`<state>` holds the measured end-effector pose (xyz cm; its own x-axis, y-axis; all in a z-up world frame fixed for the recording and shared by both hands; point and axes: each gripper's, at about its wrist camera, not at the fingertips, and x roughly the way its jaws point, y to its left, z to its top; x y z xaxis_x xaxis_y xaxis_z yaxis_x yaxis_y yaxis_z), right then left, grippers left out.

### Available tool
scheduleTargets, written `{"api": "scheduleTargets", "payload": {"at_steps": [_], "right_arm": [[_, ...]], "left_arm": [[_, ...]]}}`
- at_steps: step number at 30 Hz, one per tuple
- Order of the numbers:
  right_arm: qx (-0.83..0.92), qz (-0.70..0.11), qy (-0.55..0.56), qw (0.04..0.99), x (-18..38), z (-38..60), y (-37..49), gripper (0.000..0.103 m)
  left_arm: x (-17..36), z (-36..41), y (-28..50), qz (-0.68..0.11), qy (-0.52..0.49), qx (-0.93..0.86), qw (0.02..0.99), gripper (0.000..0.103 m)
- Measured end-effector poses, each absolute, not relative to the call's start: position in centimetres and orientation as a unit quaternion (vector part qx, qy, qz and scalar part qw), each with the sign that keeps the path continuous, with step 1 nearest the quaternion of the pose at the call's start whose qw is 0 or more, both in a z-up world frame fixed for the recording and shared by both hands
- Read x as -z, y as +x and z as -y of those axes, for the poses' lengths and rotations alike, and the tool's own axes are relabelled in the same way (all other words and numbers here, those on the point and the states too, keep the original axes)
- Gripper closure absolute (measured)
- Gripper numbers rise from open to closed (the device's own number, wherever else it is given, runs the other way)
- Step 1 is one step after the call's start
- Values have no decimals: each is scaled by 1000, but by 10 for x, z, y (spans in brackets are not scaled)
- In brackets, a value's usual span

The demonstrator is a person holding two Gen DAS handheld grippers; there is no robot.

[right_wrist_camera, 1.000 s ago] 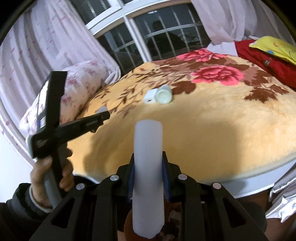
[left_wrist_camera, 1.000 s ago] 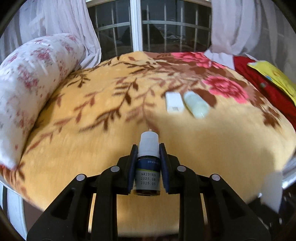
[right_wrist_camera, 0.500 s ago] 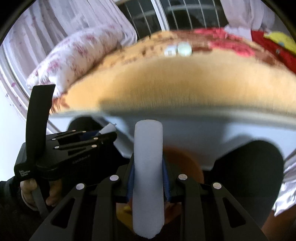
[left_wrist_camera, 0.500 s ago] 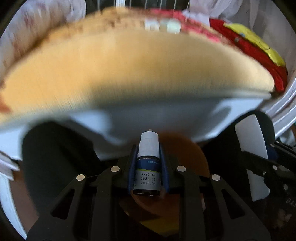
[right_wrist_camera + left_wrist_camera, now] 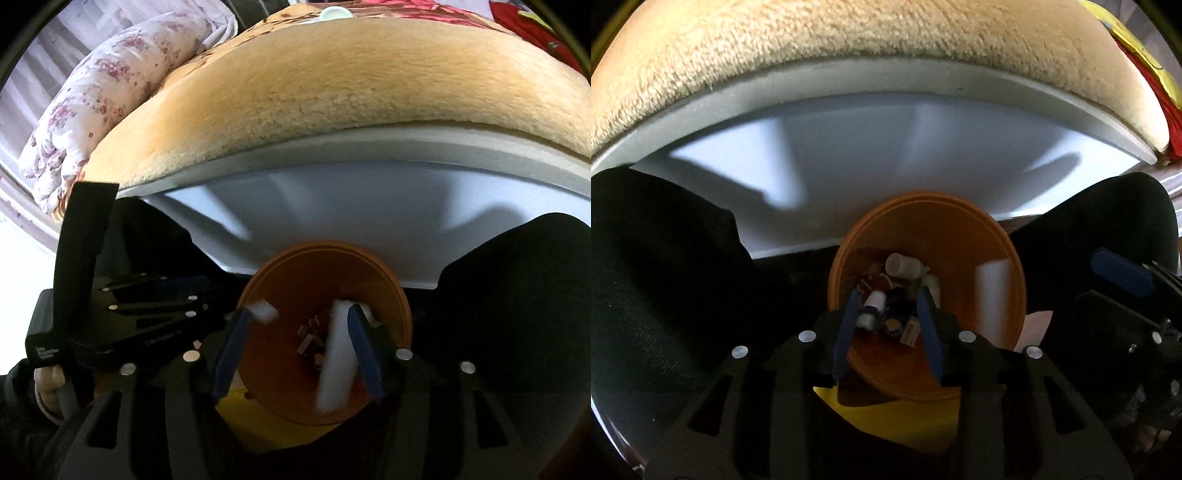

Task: Collect trash
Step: 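Lower both tools over the orange bin and release the eye-drop bottle and tube, then grasp the pale green bottle with the right tool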

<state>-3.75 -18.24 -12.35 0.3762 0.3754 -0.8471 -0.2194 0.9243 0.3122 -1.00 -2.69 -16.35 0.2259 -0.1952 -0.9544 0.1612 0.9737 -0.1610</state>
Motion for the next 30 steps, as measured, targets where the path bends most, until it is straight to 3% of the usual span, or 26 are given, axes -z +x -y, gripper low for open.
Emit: {"api": "scheduleTargets", "payload": {"at_steps": [7, 11, 14, 17, 24, 30], "right_arm": [[-167, -500, 75, 846, 103, 190, -43, 47], [-179, -455, 73, 869, 60, 199, -40, 38], [-174, -403, 57, 897, 21, 207, -24, 29], [-163, -376, 49, 911, -3, 212, 4, 29], [-151, -377, 75, 911, -26, 199, 101, 30], [-119, -397, 47, 909, -19, 174, 177, 39]], "left_arm": [[155, 23, -14, -601, -11, 104, 792, 64], [136, 28, -15, -570, 10, 96, 816, 64], [108, 28, -16, -520, 35, 89, 849, 50], [85, 30, -17, -481, 53, 87, 871, 41], [56, 20, -6, -458, 18, 96, 883, 41], [31, 2, 10, -446, -4, 98, 889, 41]]}}
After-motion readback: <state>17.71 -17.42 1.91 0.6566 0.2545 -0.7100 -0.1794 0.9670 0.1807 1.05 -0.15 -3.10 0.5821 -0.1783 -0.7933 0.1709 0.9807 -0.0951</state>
